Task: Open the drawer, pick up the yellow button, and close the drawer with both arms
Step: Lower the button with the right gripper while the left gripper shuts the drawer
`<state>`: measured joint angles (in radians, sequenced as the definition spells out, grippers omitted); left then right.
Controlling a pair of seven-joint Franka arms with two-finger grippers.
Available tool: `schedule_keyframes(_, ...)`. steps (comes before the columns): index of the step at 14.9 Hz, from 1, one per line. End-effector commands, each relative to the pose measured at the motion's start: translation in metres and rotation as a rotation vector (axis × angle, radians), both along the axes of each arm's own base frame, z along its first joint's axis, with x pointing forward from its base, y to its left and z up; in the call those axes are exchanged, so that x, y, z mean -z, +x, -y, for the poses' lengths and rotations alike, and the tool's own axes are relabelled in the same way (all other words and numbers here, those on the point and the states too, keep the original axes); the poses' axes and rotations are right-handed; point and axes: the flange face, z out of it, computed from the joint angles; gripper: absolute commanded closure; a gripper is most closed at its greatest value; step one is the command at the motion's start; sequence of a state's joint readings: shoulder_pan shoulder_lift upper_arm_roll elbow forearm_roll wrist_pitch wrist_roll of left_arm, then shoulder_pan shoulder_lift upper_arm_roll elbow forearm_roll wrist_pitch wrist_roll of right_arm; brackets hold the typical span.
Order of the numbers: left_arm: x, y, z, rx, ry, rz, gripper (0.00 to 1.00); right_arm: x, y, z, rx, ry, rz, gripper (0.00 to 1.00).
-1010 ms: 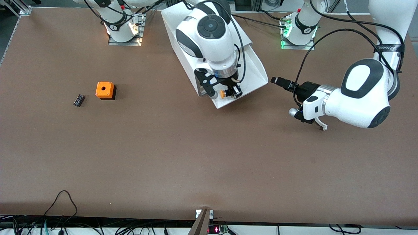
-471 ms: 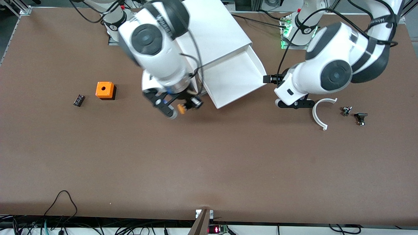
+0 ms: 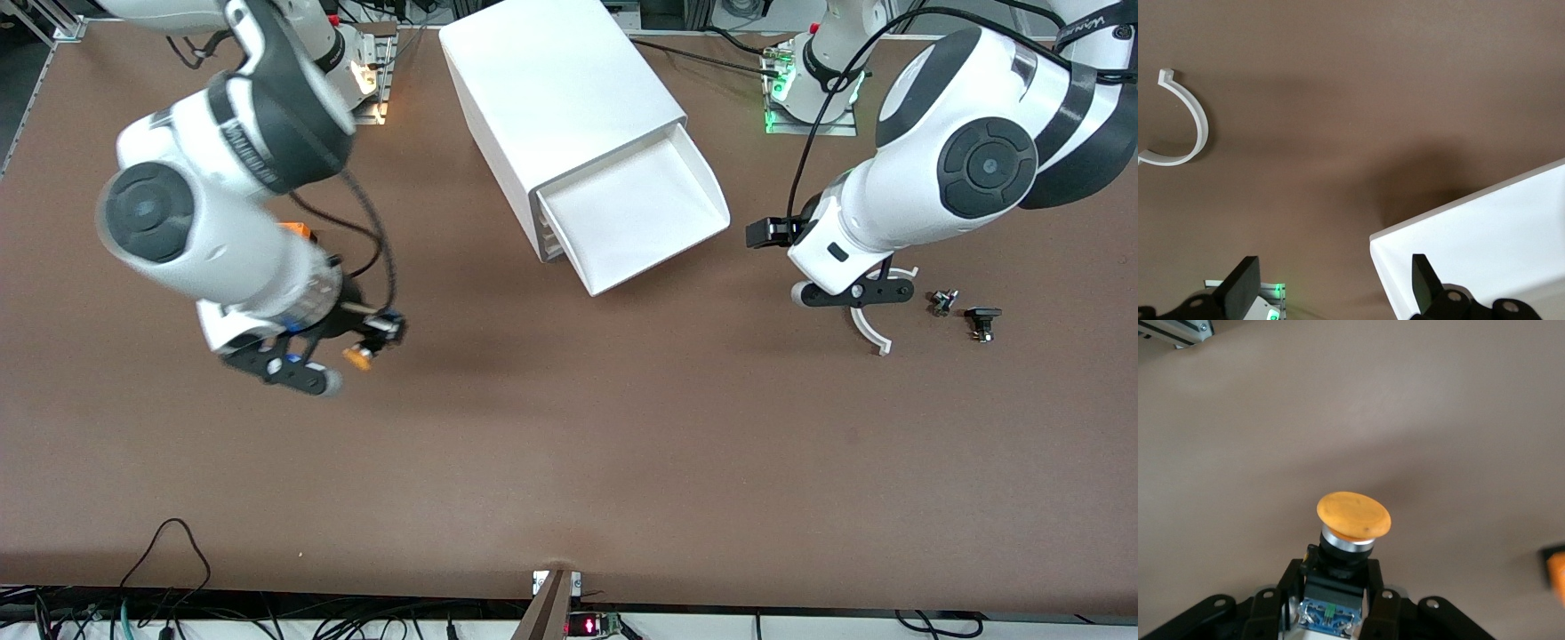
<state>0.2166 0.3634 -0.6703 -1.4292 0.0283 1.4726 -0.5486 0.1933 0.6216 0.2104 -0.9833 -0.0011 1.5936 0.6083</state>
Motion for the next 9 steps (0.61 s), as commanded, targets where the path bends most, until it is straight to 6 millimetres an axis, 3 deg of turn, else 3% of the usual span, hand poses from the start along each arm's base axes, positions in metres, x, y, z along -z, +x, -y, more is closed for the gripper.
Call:
schedule_keyframes(1,0.035,0.013,0.014,-0.087,0.005,0.043,0.0,0.01,0.015,0.064,-0.134,0.015,0.001,1.0)
schedule_keyframes(3,0.056,0.012,0.038,-0.211,-0.007,0.102,0.0,0.037,0.026,0.104,-0.192,0.011,0.008,1.0)
schedule_keyframes(5,0.083,-0.003,0.072,-0.287,-0.011,0.133,0.0,0.073,0.033,0.142,-0.234,-0.003,0.014,1.0)
schedule_keyframes(7,0.099,-0.01,0.083,-0.369,-0.01,0.145,0.01,0.112,0.033,0.167,-0.265,-0.009,0.009,1.0)
schedule_keyframes(9,0.11,-0.026,0.107,-0.384,0.042,0.163,0.04,0.148,0.029,0.186,-0.312,-0.008,0.01,1.0)
